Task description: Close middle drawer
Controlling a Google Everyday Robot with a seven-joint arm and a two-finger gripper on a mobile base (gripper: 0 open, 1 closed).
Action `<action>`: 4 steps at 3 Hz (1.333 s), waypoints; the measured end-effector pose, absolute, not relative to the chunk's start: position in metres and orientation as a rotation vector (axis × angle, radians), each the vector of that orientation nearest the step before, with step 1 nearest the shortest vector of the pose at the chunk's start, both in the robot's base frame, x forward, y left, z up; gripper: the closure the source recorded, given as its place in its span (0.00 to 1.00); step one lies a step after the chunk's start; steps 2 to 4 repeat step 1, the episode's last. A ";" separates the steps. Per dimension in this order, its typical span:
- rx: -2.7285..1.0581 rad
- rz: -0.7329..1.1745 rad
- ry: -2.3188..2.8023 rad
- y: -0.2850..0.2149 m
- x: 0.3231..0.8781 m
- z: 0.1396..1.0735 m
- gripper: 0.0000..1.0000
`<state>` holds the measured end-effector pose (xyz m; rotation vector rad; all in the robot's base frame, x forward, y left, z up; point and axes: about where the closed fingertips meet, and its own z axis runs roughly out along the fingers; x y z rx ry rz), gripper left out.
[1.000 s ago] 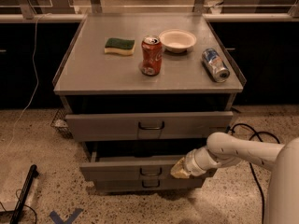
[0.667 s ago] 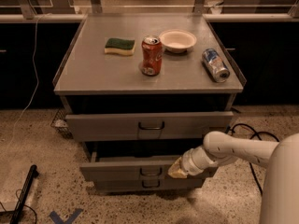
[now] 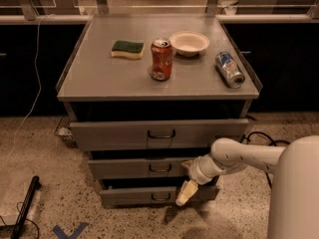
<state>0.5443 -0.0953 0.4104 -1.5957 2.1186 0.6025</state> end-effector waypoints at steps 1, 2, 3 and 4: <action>-1.596 0.603 2.119 -0.095 0.544 0.410 0.00; -1.596 0.603 2.119 -0.095 0.544 0.410 0.00; -1.596 0.603 2.119 -0.095 0.544 0.410 0.00; -1.596 0.603 2.119 -0.095 0.544 0.410 0.00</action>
Offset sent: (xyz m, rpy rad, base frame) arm 0.0000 0.0000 0.0000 0.0000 0.0000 0.0000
